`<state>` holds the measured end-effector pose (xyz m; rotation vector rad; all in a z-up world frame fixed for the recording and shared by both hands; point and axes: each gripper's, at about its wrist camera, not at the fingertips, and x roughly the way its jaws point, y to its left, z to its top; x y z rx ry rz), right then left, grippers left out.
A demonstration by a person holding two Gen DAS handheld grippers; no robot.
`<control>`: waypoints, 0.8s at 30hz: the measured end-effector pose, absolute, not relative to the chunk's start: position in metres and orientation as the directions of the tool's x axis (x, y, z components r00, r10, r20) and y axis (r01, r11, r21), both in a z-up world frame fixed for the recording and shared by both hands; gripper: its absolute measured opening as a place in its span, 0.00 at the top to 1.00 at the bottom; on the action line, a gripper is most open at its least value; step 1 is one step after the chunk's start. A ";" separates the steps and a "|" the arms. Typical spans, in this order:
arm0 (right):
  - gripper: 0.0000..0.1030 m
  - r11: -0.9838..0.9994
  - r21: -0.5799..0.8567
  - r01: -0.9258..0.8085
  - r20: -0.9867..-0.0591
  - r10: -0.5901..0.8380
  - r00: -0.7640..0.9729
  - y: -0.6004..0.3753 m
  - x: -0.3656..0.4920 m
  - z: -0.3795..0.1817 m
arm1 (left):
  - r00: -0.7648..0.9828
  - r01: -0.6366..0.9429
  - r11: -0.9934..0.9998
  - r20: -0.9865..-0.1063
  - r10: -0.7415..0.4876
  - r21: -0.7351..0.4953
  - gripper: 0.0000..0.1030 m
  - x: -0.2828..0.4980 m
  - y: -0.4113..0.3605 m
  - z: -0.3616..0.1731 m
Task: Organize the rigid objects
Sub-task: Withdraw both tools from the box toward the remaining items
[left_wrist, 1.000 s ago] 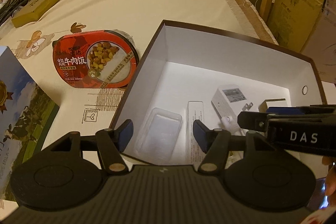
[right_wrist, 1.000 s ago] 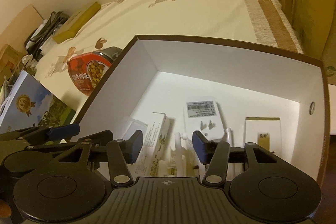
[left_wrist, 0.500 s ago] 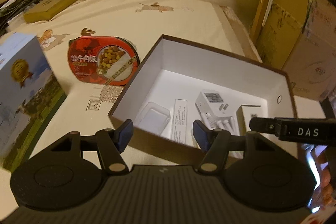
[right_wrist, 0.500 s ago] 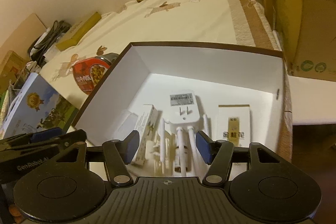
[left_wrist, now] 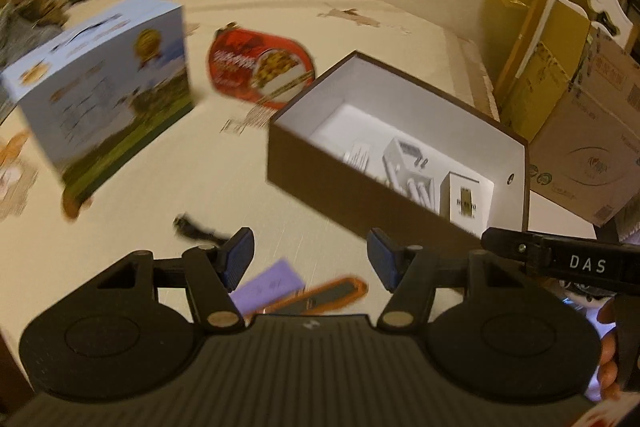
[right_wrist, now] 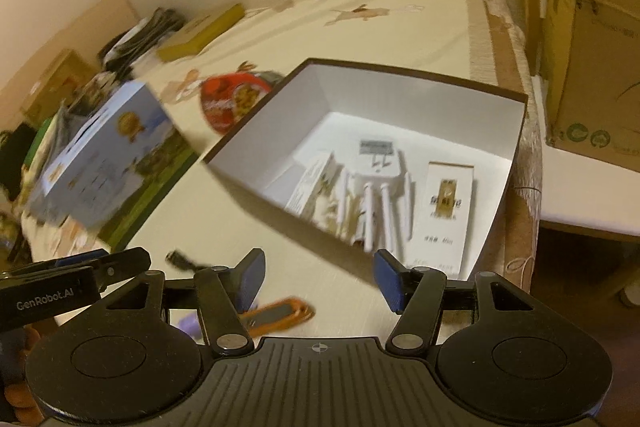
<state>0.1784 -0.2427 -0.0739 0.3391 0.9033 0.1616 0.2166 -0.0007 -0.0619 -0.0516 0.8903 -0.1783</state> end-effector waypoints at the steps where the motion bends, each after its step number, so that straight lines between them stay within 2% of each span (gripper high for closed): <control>1: 0.45 0.936 0.353 -0.007 -0.743 0.285 0.605 -0.239 0.173 -0.074 | 0.616 0.122 0.985 -0.770 -0.170 -0.119 0.43 0.208 0.003 -0.060; 12: 0.44 0.932 0.343 -0.113 -0.751 0.345 0.563 -0.220 0.128 -0.066 | 0.619 0.042 0.997 -0.781 -0.078 -0.066 0.43 0.136 0.018 -0.044; 24: 0.44 0.929 0.342 -0.142 -0.765 0.363 0.532 -0.215 0.099 -0.063 | 0.614 0.050 0.997 -0.786 -0.075 -0.056 0.43 0.093 0.021 -0.037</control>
